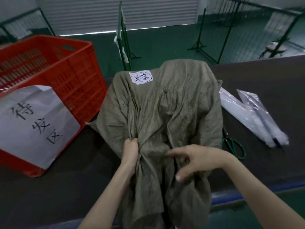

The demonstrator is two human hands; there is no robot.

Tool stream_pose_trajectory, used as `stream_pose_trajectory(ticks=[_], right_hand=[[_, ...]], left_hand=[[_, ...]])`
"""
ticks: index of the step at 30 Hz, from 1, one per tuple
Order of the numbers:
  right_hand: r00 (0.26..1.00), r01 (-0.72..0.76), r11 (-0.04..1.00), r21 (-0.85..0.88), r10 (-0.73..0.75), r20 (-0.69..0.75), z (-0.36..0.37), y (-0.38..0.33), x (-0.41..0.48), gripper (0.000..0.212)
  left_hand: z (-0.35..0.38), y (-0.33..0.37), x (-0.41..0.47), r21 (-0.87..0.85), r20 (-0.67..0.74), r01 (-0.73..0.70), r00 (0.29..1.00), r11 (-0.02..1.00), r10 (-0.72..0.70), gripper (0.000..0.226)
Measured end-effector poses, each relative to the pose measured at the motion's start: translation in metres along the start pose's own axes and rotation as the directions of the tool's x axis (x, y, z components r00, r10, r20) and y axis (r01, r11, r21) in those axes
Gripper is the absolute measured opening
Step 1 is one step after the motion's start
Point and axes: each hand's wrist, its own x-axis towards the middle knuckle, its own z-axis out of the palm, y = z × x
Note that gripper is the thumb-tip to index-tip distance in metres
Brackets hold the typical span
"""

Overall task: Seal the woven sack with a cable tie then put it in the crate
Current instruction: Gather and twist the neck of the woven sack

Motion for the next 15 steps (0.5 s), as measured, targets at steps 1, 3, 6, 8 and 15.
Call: stream_pose_trajectory(ticks=[1,3,6,8,15], right_hand=[[0.99,0.028,0.999,0.026,-0.024,-0.141,0.0,-0.004,0.001,0.063],[0.898,0.057,0.993,0.106,-0.005,-0.439,0.005,-0.007,0.009,0.047],[0.785,0.025,0.989,0.145,0.071,-0.616,0.02,-0.008,0.028,0.05],[0.829,-0.033,0.996,0.077,0.07,-0.554,0.033,-0.009,0.041,0.056],[0.826,0.107,0.994,-0.015,-0.097,-0.556,0.061,-0.024,0.061,0.009]], left_hand=[[0.001,0.001,-0.002,0.001,0.016,0.008,1.0,1.0,-0.008,0.035],[0.001,0.002,-0.002,-0.017,0.102,0.039,0.994,0.999,-0.037,0.036],[0.0,0.003,-0.002,-0.063,0.23,0.086,0.971,0.994,-0.069,0.057],[-0.002,0.003,0.001,0.0,0.25,0.072,0.966,0.997,-0.07,0.061],[-0.002,0.002,0.006,0.096,0.258,0.101,0.958,0.99,-0.122,0.07]])
